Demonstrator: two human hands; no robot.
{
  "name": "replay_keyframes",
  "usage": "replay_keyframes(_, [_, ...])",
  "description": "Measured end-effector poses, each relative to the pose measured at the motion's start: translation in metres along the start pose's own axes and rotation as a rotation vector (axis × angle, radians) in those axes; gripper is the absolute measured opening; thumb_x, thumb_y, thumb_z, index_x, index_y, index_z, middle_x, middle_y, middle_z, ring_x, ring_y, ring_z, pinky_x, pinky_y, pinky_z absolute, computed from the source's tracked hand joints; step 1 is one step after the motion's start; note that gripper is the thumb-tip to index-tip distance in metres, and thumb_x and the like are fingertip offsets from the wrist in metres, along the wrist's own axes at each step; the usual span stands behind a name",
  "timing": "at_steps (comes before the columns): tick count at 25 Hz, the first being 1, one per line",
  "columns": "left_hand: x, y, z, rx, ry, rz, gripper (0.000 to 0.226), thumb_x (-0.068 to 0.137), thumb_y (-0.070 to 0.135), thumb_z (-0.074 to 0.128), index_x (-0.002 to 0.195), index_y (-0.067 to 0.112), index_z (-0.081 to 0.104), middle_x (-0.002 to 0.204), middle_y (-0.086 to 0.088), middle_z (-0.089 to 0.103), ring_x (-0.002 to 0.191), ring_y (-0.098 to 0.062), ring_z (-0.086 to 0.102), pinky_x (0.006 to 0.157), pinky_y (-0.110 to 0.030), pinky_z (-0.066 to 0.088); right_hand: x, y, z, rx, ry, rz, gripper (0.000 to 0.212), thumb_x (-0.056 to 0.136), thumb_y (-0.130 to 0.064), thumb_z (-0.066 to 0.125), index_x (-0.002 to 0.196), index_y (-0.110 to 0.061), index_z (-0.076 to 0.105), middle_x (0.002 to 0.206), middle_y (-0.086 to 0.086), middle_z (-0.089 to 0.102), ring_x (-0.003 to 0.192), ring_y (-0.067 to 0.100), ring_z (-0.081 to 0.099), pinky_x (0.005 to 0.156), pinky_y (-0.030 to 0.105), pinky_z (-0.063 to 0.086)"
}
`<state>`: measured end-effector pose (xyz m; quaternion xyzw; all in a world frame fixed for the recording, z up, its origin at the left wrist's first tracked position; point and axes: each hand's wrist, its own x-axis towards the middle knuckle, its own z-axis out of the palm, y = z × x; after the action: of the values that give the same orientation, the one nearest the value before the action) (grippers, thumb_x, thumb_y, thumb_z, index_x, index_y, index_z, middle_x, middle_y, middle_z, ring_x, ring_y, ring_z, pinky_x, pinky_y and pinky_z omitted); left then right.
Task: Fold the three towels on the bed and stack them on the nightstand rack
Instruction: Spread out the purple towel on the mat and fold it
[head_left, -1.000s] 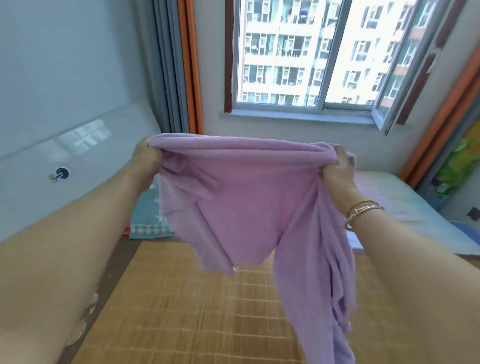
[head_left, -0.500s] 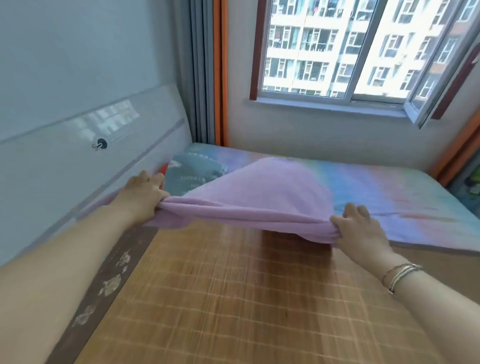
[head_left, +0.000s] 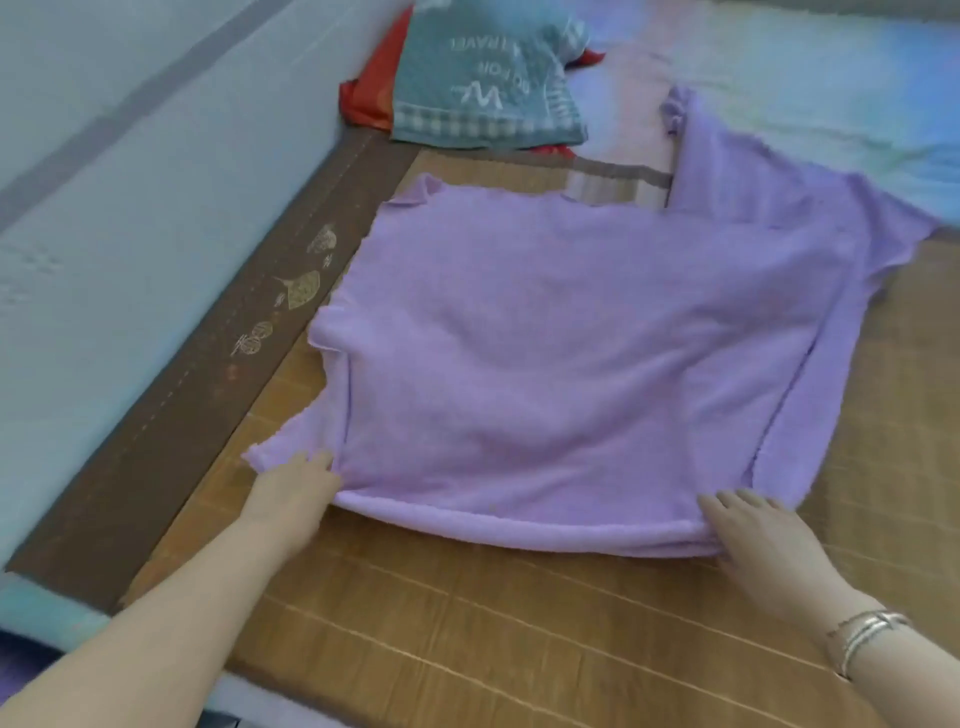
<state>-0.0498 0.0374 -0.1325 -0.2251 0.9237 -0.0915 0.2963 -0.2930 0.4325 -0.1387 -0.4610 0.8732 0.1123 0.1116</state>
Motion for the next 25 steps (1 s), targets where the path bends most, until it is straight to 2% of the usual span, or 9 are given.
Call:
replay_keyframes(3, [-0.016,0.008,0.025,-0.069,0.043,-0.069,0.043,0.087,0.002,0.046,0.126,0.022,0.045,0.115,0.000,0.047,0.104,-0.022,0.054,0.065,-0.033,0.040,-0.004,-0.004,0.003,-0.016,0.000,0.027,0.066,0.029,-0.006,0.084,0.073,-0.021,0.038,0.052,0.002,0.056,0.045,0.027,0.058,0.044,0.028,0.029])
replay_keyframes(4, [-0.021,0.009,0.028,-0.034,0.037,-0.092,0.044,0.087,0.002,0.048,0.126,0.022,0.044,0.116,0.000,0.047,0.101,-0.022,0.057,0.063,-0.032,0.040,-0.005,-0.005,0.000,-0.015,-0.044,0.007,0.056,0.046,-0.011,0.081,0.081,-0.021,0.038,0.062,0.003,0.062,0.054,0.027,0.063,0.047,0.030,0.032])
replay_keyframes(6, [-0.034,0.009,0.032,-0.002,-0.014,-0.160,0.045,0.088,0.006,0.050,0.129,0.023,0.042,0.121,0.000,0.045,0.097,-0.021,0.061,0.063,-0.032,0.041,-0.009,-0.015,-0.005,0.025,-0.184,0.021,0.036,0.078,-0.020,0.057,0.110,-0.021,0.042,0.096,0.000,0.067,0.086,0.023,0.067,0.060,0.032,0.038])
replay_keyframes(8, [-0.045,0.008,0.037,-0.025,-0.083,-0.234,0.054,0.087,0.010,0.051,0.135,0.026,0.034,0.127,0.000,0.040,0.101,-0.020,0.059,0.068,-0.029,0.042,-0.019,-0.030,-0.004,0.096,-0.313,-0.004,0.041,0.084,-0.023,0.045,0.125,-0.021,0.036,0.110,-0.003,0.063,0.100,0.022,0.064,0.067,0.032,0.039])
replay_keyframes(10, [-0.051,0.012,0.036,-0.072,-0.129,-0.286,0.059,0.087,0.013,0.051,0.139,0.025,0.026,0.132,-0.001,0.038,0.112,-0.021,0.051,0.079,-0.028,0.040,-0.029,-0.047,0.001,0.220,-0.400,-0.032,0.039,0.085,-0.026,0.046,0.122,-0.023,0.036,0.107,-0.008,0.060,0.099,0.021,0.062,0.068,0.030,0.037])
replay_keyframes(13, [-0.046,0.032,0.021,-0.112,-0.056,-0.311,0.052,0.088,0.014,0.050,0.136,0.022,0.032,0.131,-0.001,0.040,0.119,-0.022,0.045,0.091,-0.029,0.037,-0.038,-0.049,0.007,0.471,-0.481,0.005,0.031,0.082,-0.038,0.053,0.108,-0.027,0.039,0.081,-0.017,0.048,0.080,0.013,0.053,0.065,0.028,0.038])
replay_keyframes(16, [-0.027,0.072,-0.005,-0.173,0.078,-0.233,0.047,0.086,0.008,0.047,0.131,0.019,0.038,0.126,-0.003,0.043,0.112,-0.025,0.047,0.091,-0.032,0.037,-0.046,-0.030,0.011,0.792,-0.351,0.088,0.032,0.077,-0.060,0.059,0.090,-0.032,0.053,0.078,-0.015,0.060,0.074,0.002,0.056,0.069,0.027,0.047])
replay_keyframes(20, [0.007,0.159,-0.041,-0.359,0.194,-0.039,0.039,0.089,0.008,0.044,0.126,0.017,0.045,0.126,-0.004,0.045,0.114,-0.029,0.045,0.095,-0.036,0.035,-0.049,0.010,0.017,1.029,-0.056,0.332,0.026,0.094,-0.038,0.052,0.076,-0.021,0.061,0.074,-0.002,0.067,0.076,0.018,0.063,0.076,0.039,0.049])
replay_keyframes(25, [0.046,0.284,-0.083,-0.664,0.265,0.257,0.046,0.084,0.012,0.053,0.129,0.019,0.052,0.135,-0.006,0.045,0.121,-0.032,0.045,0.103,-0.040,0.037,-0.039,0.092,0.045,0.942,0.125,0.527,0.014,0.093,-0.020,0.051,0.084,-0.016,0.061,0.083,0.000,0.064,0.082,0.024,0.061,0.075,0.040,0.047])
